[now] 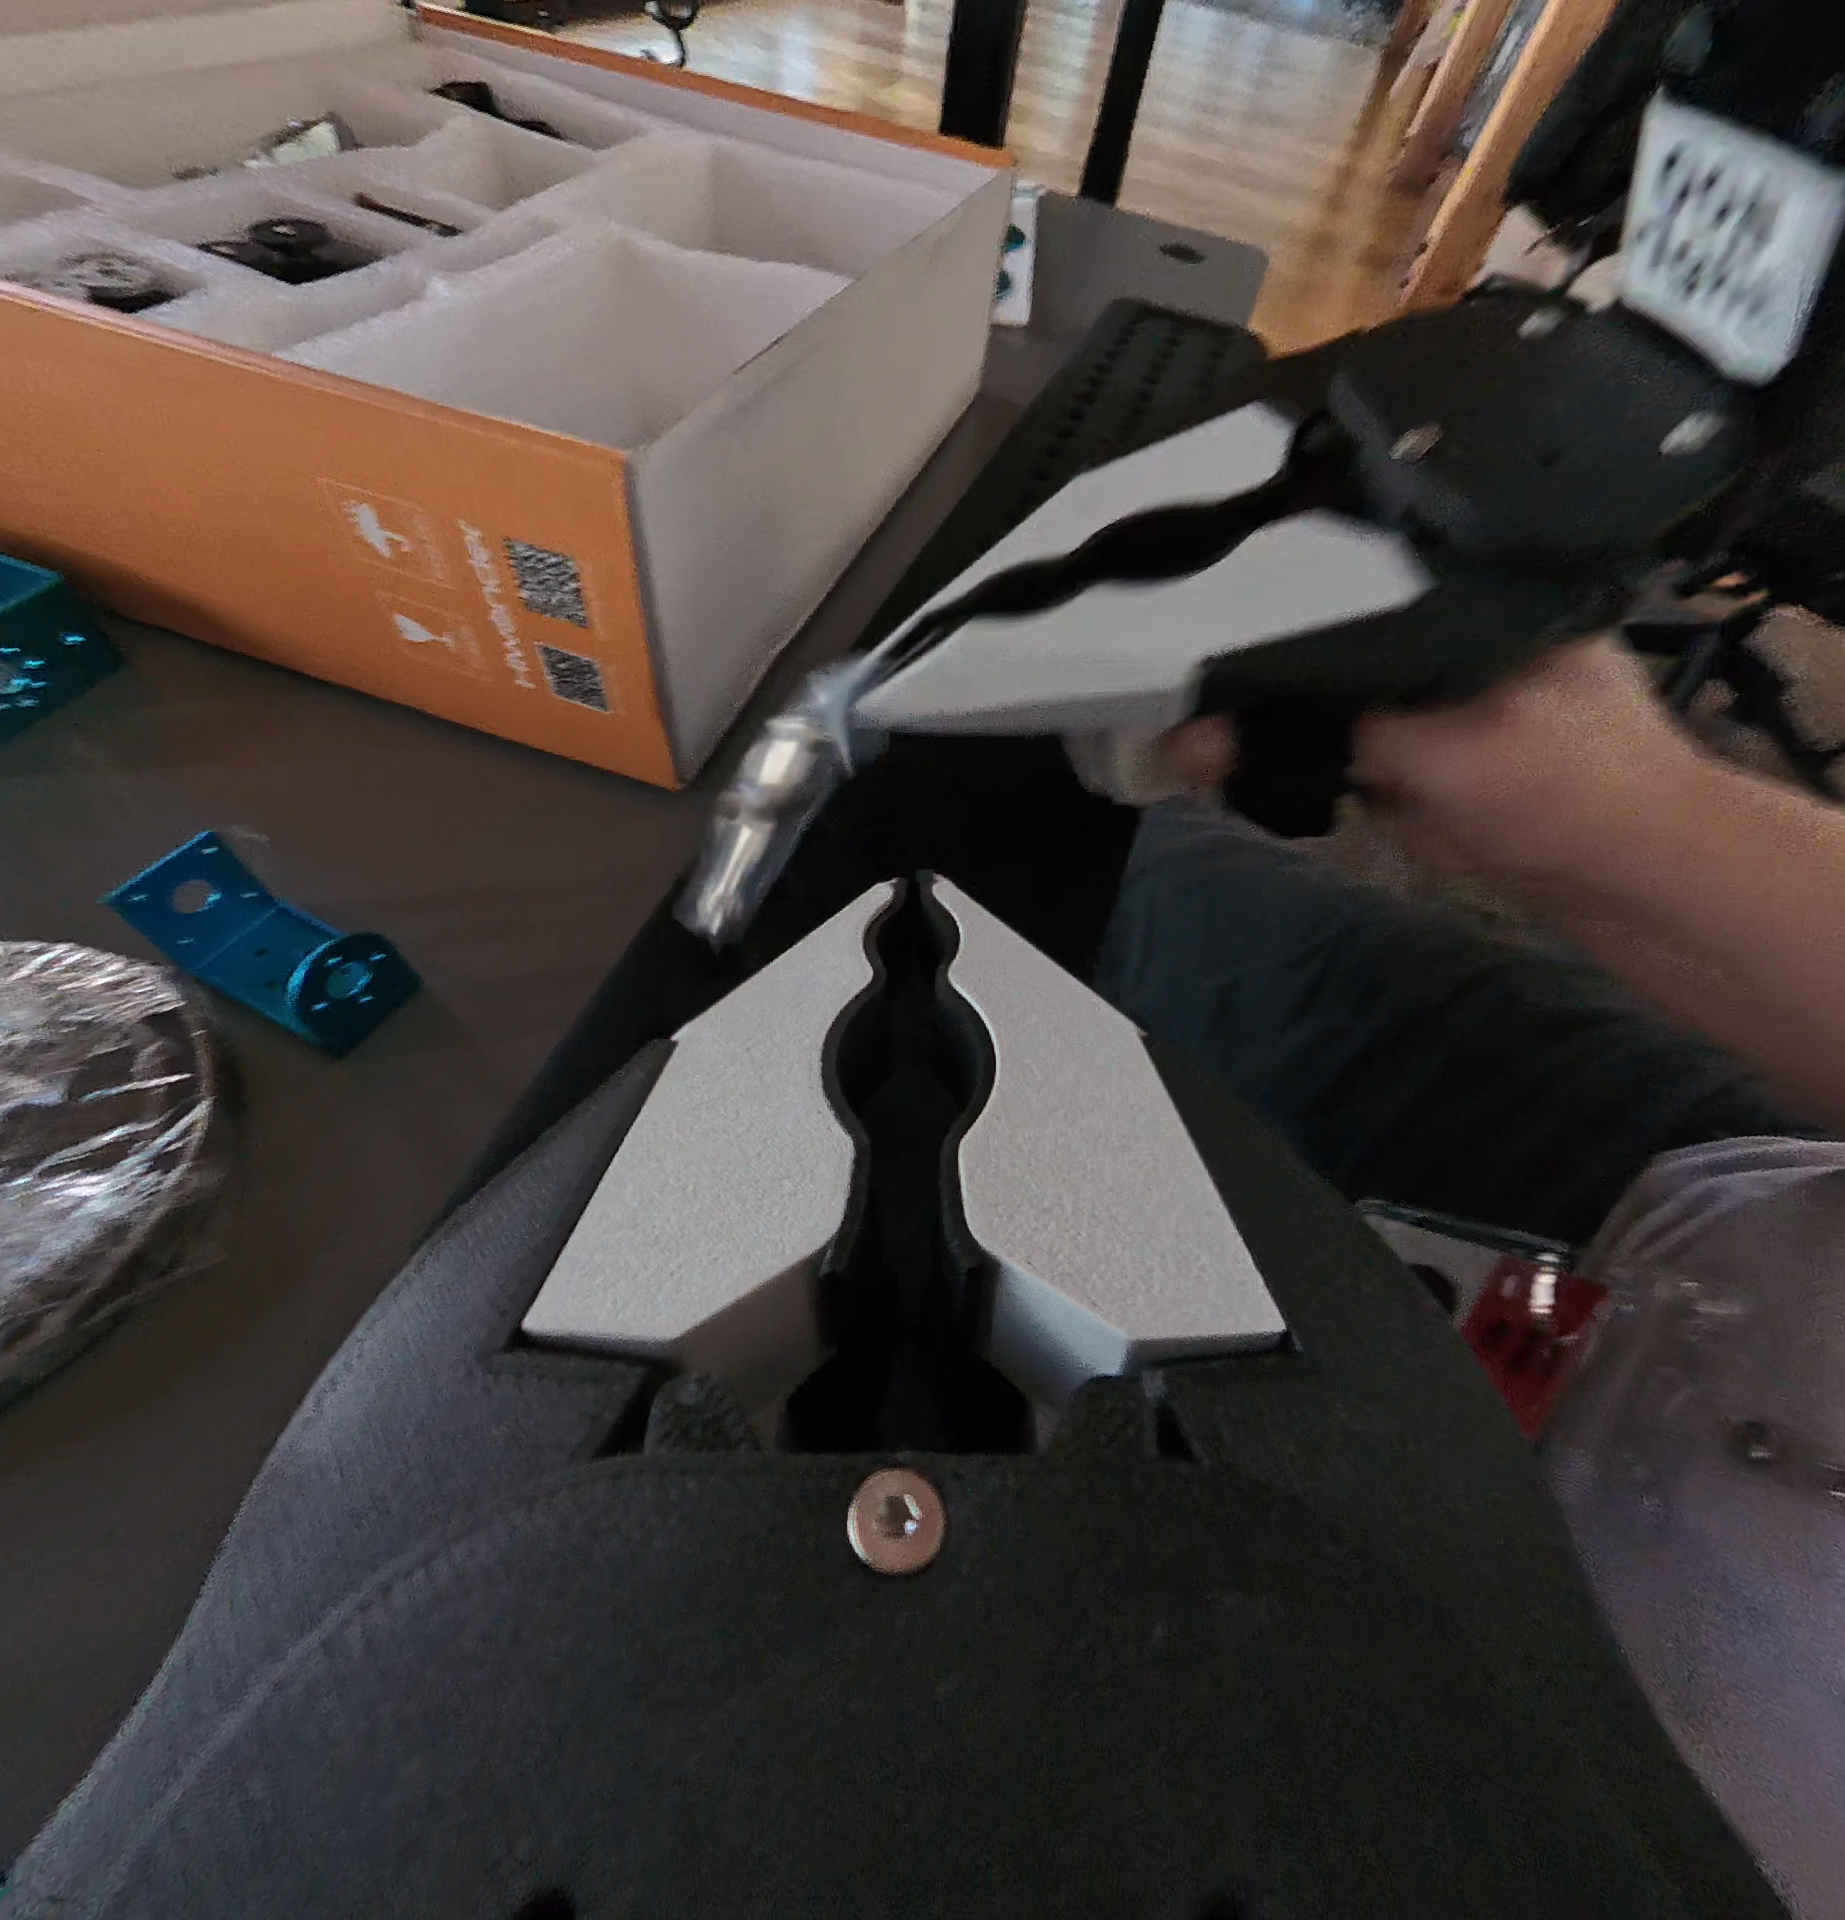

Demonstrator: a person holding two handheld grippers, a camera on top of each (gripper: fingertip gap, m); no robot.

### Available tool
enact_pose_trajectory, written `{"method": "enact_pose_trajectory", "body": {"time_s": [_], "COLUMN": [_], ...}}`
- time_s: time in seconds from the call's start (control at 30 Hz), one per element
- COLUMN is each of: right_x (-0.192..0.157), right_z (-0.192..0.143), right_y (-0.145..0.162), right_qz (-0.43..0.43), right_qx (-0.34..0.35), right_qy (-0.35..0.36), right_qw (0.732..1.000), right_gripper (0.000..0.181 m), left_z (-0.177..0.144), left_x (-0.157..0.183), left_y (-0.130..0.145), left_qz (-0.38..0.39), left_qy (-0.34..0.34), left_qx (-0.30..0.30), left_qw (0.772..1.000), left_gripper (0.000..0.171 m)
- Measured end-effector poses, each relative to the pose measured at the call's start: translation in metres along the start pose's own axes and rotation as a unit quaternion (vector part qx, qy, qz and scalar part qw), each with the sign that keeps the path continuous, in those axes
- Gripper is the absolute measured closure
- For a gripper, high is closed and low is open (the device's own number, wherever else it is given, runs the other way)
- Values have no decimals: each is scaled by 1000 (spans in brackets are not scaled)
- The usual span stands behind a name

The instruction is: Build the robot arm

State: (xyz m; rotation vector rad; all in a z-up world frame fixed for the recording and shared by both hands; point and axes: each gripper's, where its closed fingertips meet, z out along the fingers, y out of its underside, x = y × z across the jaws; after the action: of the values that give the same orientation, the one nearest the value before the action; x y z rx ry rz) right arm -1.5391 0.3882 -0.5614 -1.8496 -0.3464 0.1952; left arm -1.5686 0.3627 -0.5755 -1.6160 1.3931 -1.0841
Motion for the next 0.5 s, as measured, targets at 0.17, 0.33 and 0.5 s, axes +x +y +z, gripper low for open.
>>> {"method": "enact_pose_trajectory", "body": {"time_s": [0.17, 0.33, 0.5], "right_x": [-10, -39, -41], "right_z": [-4, 0, -3], "right_y": [-3, 0, -2], "right_qz": [50, 104, 90], "right_qx": [-19, -23, -19], "right_qy": [-56, -153, -154], "right_qw": [997, 982, 984], "right_gripper": [181, 181, 181], "left_z": [-3, -8, -16], "left_x": [3, 4, -4], "left_y": [-11, -11, -11], "left_qz": [-17, 9, -14], "left_qy": [37, 15, 9], "left_qx": [45, 54, 62], "left_qw": [998, 998, 998], "left_gripper": [171, 148, 150]}}
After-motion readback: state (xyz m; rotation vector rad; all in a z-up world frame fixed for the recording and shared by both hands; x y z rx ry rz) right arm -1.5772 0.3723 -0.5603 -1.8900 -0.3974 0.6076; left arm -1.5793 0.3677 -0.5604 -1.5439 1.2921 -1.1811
